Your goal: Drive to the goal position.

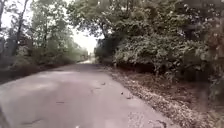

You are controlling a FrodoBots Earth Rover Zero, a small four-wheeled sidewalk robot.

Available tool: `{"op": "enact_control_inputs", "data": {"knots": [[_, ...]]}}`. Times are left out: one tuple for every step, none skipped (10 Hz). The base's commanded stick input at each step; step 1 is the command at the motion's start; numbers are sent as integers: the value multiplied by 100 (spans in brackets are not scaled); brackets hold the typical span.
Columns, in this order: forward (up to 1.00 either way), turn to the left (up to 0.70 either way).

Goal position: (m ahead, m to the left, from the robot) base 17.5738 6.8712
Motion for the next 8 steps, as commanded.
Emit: {"op": "enact_control_inputs", "data": {"knots": [[100, -3], [100, -1], [100, -1], [100, -1], [100, -1], [100, -1], [100, -1], [100, -1]]}}
